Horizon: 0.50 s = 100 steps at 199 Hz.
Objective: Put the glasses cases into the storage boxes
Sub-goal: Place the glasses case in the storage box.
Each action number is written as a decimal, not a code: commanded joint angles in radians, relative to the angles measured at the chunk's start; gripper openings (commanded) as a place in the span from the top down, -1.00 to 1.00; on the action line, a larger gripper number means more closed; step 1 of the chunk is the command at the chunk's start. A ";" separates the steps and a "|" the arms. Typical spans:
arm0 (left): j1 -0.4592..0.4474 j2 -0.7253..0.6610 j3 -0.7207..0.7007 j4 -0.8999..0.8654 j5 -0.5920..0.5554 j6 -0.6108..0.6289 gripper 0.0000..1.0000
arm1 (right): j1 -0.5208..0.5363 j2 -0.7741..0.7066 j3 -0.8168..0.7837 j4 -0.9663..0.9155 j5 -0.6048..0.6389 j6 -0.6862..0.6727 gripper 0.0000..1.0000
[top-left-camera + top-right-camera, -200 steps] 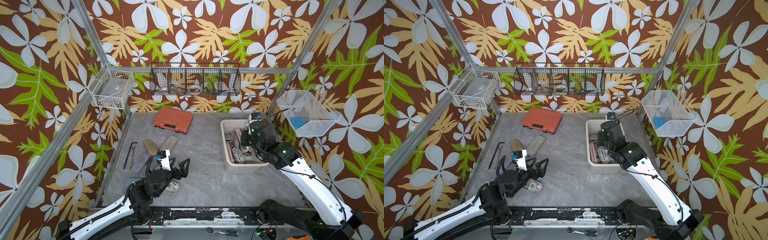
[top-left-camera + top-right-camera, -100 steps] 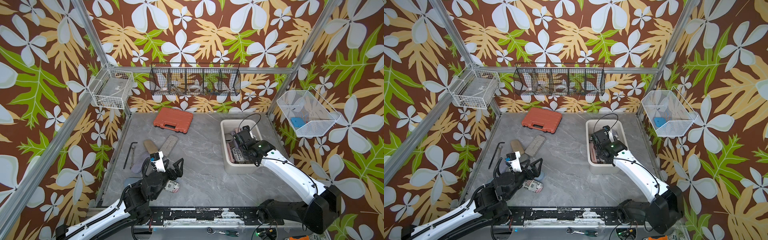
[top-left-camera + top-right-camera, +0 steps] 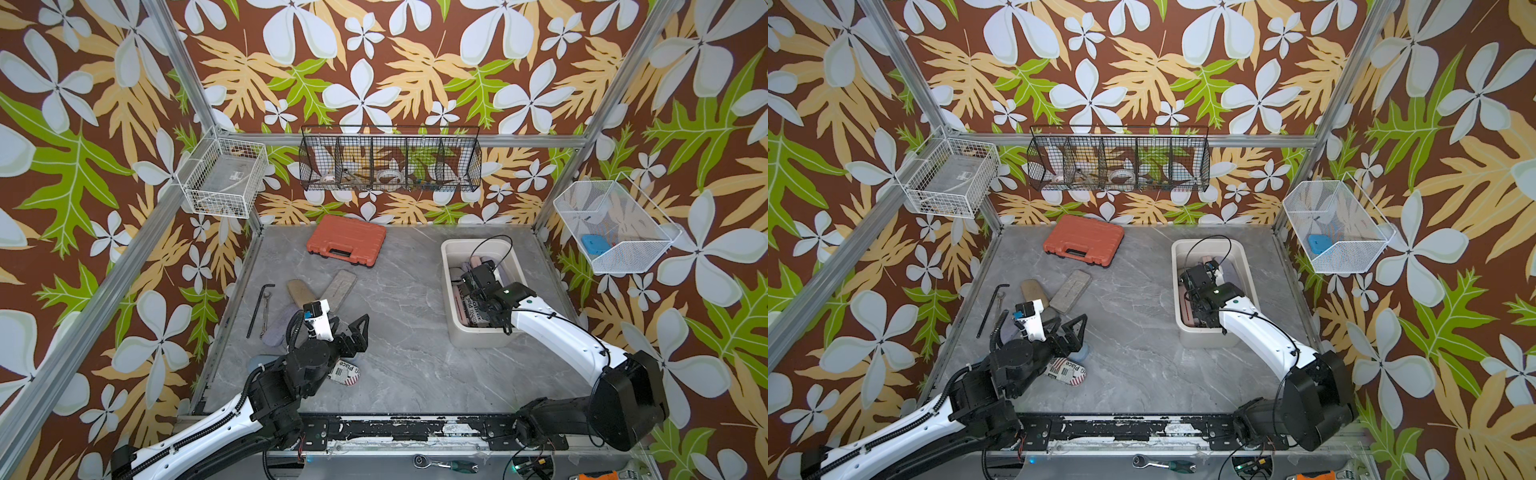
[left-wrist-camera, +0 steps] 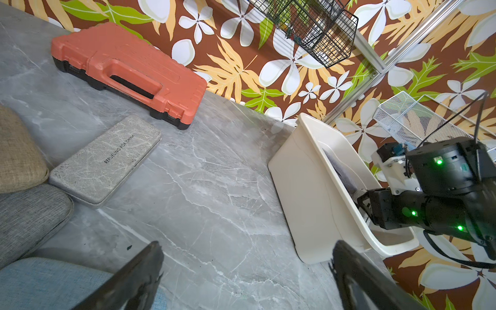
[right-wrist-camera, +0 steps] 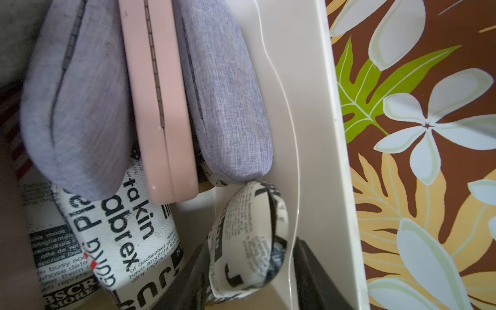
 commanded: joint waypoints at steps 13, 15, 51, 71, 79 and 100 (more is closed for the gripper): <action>0.000 0.011 0.023 -0.022 -0.007 0.011 -1.00 | 0.000 -0.038 0.041 -0.013 -0.094 0.002 -0.10; 0.000 0.013 0.024 -0.022 -0.007 0.011 -1.00 | -0.001 -0.040 0.044 -0.014 -0.099 0.002 -0.11; 0.001 0.039 0.038 -0.014 -0.025 0.010 -1.00 | -0.001 -0.099 0.085 -0.019 -0.148 -0.006 -0.16; 0.001 0.060 0.054 -0.020 -0.040 0.008 -1.00 | -0.001 -0.129 0.105 -0.026 -0.180 -0.008 -0.17; 0.001 0.064 0.057 -0.026 -0.051 -0.001 -1.00 | -0.001 -0.145 0.112 -0.025 -0.198 -0.008 -0.19; 0.000 0.065 0.061 -0.068 -0.108 -0.053 -1.00 | -0.001 -0.196 0.127 -0.006 -0.273 -0.006 -0.23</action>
